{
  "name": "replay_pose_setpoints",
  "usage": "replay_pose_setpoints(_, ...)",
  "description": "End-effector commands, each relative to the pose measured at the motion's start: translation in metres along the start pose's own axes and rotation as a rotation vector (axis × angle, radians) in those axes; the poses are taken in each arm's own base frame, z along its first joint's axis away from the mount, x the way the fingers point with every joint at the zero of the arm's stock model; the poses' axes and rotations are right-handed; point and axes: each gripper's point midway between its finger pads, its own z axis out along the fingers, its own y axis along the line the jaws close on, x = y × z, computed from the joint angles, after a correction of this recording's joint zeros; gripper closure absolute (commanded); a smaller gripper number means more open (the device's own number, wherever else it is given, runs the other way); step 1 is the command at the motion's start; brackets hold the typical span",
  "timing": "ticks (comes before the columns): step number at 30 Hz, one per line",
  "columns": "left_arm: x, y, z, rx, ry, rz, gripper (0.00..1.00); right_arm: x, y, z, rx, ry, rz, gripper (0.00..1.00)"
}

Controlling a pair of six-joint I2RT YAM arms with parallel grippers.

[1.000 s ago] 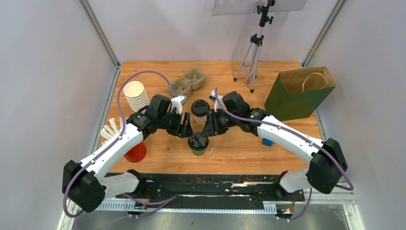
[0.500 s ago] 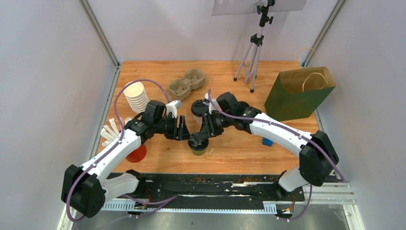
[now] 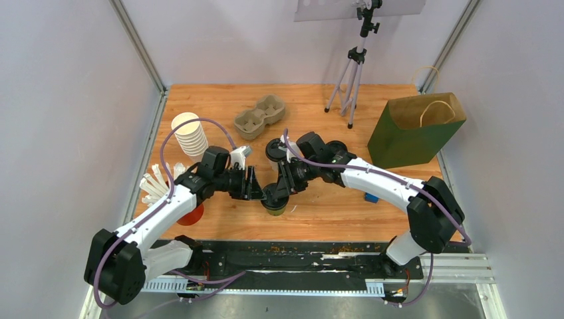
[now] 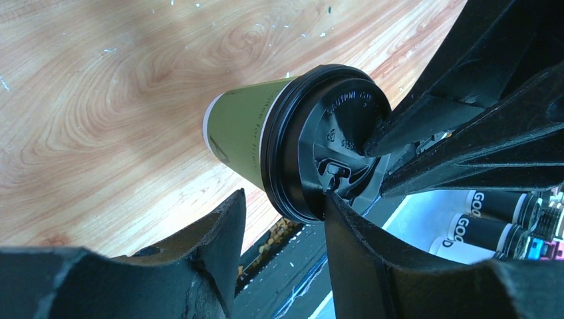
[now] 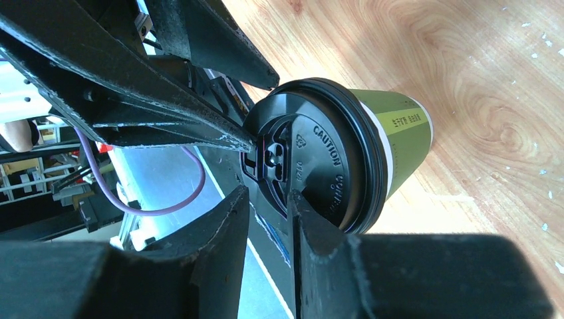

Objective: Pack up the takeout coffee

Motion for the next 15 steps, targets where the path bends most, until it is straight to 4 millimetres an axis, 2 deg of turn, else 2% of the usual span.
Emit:
replay_pose_setpoints(1,0.003,0.007,0.003,-0.01,-0.001,0.016,0.46,0.003,-0.011,0.002,0.043,-0.006,-0.022,0.72)
replay_pose_setpoints(5,0.0,0.002,0.004,0.013,-0.008,0.026,0.46,0.001,-0.007,-0.002,0.043,-0.012,-0.026,0.72)
replay_pose_setpoints(11,-0.002,0.001,0.005,0.026,-0.007,0.035,0.46,-0.028,0.028,-0.027,0.007,-0.092,-0.078,0.68)
replay_pose_setpoints(15,-0.003,-0.001,0.006,0.039,-0.009,0.042,0.46,-0.04,0.022,-0.04,0.104,-0.137,-0.114,0.64)
